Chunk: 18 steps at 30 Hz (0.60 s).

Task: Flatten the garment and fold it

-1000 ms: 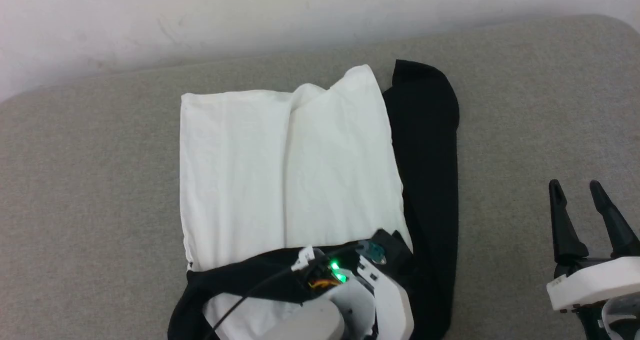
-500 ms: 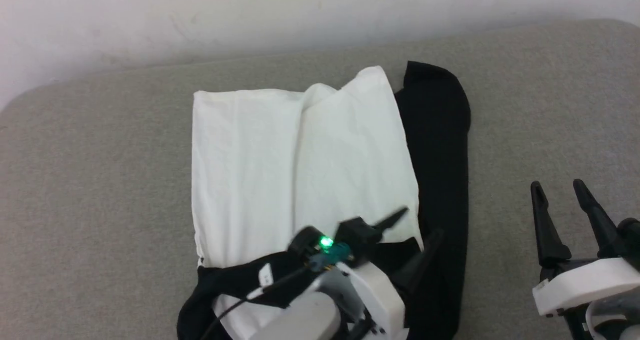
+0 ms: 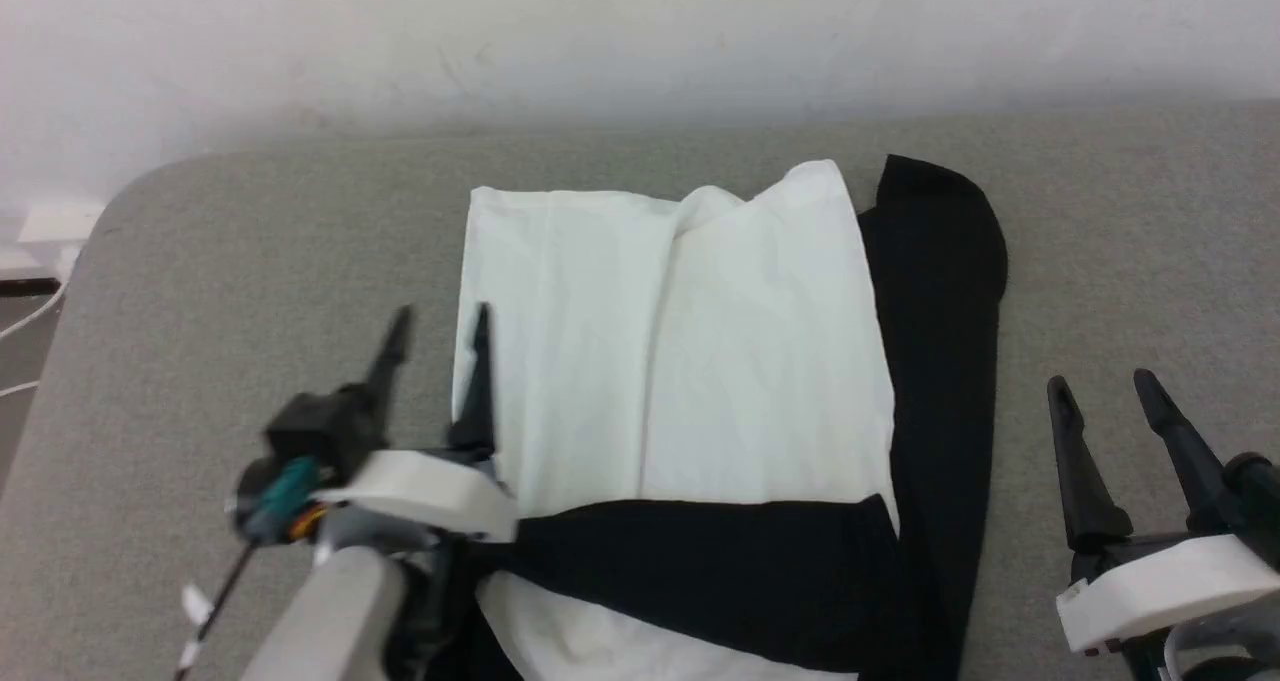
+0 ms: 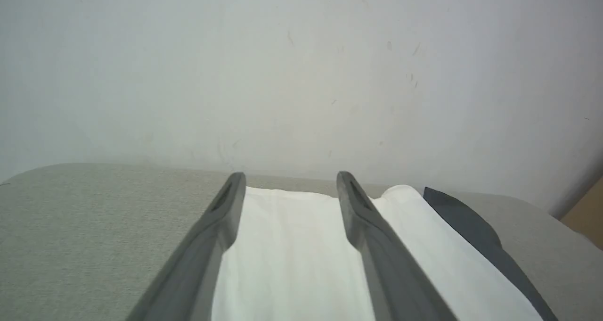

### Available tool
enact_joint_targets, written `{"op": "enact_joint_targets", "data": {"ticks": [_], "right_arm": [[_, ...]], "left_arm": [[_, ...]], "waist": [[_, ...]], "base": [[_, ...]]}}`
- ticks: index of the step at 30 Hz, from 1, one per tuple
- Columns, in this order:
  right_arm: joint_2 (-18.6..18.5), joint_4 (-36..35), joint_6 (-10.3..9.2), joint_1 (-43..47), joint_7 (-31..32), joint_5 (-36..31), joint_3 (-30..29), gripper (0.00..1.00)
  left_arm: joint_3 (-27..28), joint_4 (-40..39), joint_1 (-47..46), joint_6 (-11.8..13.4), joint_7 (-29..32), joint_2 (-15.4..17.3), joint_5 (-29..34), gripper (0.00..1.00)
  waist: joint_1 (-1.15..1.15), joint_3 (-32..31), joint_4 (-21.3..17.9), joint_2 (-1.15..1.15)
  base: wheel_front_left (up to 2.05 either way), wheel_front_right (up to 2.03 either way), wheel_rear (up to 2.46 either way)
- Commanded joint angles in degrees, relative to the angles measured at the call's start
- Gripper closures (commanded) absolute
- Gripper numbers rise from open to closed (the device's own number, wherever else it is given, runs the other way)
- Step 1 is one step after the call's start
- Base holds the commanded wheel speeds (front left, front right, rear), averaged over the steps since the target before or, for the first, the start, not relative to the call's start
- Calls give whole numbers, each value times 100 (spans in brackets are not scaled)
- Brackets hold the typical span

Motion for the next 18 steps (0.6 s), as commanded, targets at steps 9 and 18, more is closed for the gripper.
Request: {"op": "enact_joint_targets", "data": {"ticks": [9, 18], "right_arm": [[15, 245, -11, 53, 205, 294, -154, 0], [-282, 2033, -11, -1459, 925, 803, -914, 0]], "left_arm": [[1095, -494, 900, -107, -30, 497, 320, 0], [1295, -974, 1082, -251, -31, 412, 492, 0]], "waist": [[0, 38, 409, 0], [0, 510, 655, 0]], "base": [[0, 0, 0], [0, 0, 0]]}}
